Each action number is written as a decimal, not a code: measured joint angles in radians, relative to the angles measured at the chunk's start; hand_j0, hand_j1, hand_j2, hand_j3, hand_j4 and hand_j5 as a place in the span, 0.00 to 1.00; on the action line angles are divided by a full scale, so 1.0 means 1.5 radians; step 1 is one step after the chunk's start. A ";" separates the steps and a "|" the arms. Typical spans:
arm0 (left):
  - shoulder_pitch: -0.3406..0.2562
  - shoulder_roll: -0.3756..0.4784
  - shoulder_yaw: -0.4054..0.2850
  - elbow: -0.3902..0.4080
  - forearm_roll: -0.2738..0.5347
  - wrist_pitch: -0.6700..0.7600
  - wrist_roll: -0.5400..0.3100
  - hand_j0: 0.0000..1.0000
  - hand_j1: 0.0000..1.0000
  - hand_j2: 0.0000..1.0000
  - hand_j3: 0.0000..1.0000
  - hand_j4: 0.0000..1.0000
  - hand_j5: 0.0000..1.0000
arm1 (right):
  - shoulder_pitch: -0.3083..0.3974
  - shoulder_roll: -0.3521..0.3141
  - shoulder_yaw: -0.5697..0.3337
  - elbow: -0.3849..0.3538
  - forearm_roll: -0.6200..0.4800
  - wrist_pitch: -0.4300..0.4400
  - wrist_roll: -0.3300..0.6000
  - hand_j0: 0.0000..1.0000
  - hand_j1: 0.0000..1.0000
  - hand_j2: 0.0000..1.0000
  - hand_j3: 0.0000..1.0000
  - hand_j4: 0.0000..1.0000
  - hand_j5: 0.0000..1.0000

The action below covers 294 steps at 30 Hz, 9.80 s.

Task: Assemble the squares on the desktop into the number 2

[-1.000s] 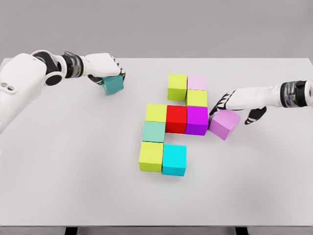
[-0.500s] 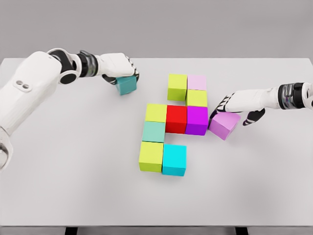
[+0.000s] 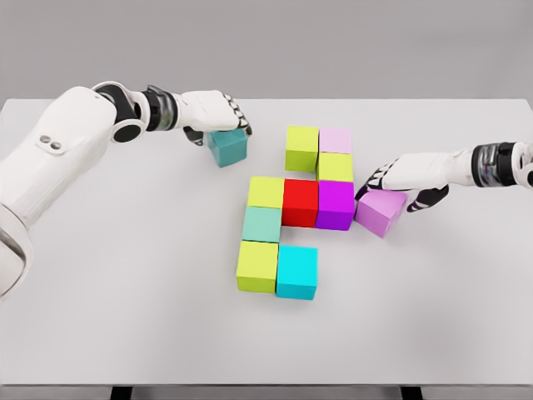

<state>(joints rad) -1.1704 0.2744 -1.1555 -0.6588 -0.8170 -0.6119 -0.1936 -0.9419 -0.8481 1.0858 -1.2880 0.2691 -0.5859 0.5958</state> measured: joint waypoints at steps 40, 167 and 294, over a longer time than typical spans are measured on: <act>0.012 0.092 -0.013 0.028 0.000 0.000 -0.001 1.00 1.00 1.00 1.00 1.00 1.00 | 0.014 -0.105 -0.013 -0.104 0.031 -0.018 0.010 0.56 0.56 0.56 0.56 0.56 0.56; 0.024 0.113 -0.007 -0.045 0.036 0.000 0.000 1.00 1.00 1.00 1.00 1.00 1.00 | 0.046 -0.182 0.027 -0.233 0.018 -0.018 0.010 0.99 0.99 0.99 0.99 0.99 0.99; 0.021 0.052 -0.040 -0.065 0.032 0.000 -0.001 1.00 1.00 1.00 1.00 1.00 1.00 | 0.050 -0.151 0.028 -0.286 0.043 -0.018 0.010 0.99 0.99 0.99 0.99 0.99 0.99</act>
<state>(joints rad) -1.1382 0.3529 -1.2159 -0.7563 -0.7693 -0.6118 -0.1952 -0.8667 -1.0747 1.1282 -1.7171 0.3337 -0.6130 0.6111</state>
